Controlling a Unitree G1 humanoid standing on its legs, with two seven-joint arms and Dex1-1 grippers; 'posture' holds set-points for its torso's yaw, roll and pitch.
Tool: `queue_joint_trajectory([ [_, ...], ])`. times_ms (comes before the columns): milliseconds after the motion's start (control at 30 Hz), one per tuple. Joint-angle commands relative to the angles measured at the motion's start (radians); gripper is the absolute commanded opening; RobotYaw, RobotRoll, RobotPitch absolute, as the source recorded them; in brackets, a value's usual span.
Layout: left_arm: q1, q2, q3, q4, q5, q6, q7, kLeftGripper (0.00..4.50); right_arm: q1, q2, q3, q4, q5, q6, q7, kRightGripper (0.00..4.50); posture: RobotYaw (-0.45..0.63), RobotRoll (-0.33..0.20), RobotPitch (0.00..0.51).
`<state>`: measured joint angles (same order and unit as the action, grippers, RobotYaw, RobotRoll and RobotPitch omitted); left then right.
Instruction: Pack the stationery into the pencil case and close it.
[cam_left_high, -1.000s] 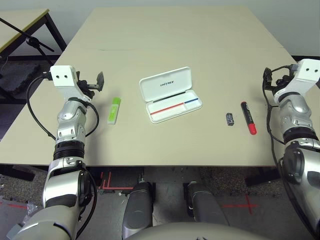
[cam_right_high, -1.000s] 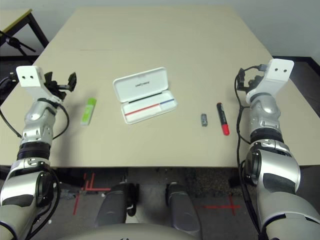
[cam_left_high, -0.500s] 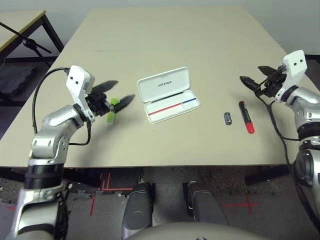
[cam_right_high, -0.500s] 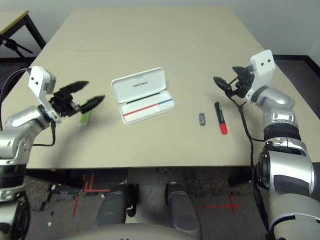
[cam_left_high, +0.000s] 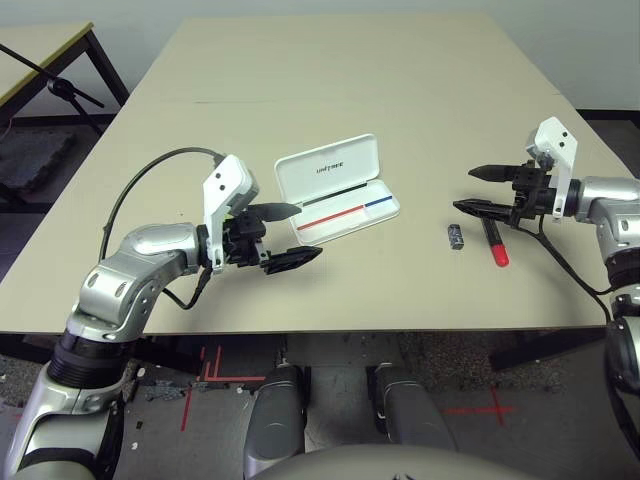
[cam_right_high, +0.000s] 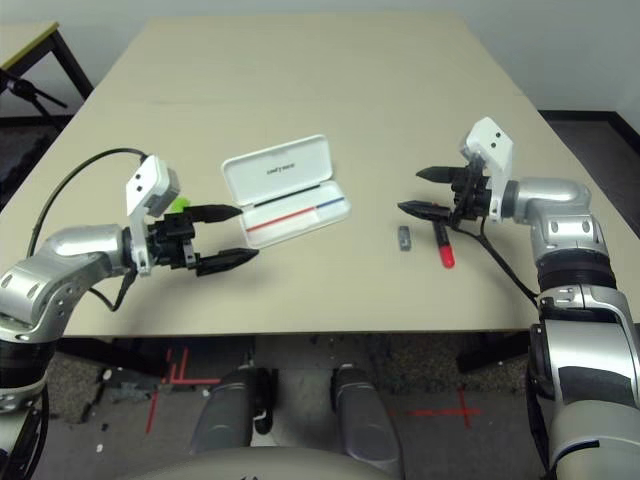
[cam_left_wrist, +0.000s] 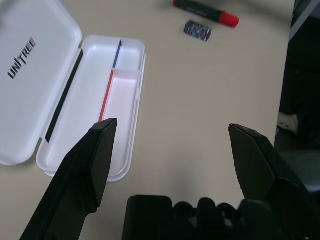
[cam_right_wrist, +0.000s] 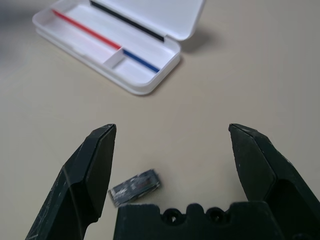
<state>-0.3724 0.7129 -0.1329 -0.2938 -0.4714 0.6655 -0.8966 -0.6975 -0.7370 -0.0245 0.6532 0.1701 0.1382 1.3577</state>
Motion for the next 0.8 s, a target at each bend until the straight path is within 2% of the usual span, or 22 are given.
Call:
queue_joint_trajectory([
  [33,-0.027,0.011,-0.056,0.039,0.064,-0.007,-0.012,4.5,0.025,-0.008,0.019,-0.059,0.011,0.033,0.019,4.47,-0.02,0.0,0.095],
  [167,-0.073,0.0,-0.143,0.105,0.151,0.002,-0.005,4.5,0.032,-0.002,0.022,-0.08,0.014,0.039,0.008,4.47,-0.03,0.0,0.092],
  [400,-0.154,-0.056,-0.228,0.221,0.243,-0.023,-0.023,4.5,0.036,0.016,0.026,-0.079,0.008,0.023,-0.012,4.47,-0.03,0.0,0.089],
  [800,-0.222,-0.094,-0.283,0.309,0.315,-0.04,-0.086,4.5,0.044,0.042,0.031,-0.075,0.001,-0.003,-0.047,4.47,-0.03,0.0,0.094],
])
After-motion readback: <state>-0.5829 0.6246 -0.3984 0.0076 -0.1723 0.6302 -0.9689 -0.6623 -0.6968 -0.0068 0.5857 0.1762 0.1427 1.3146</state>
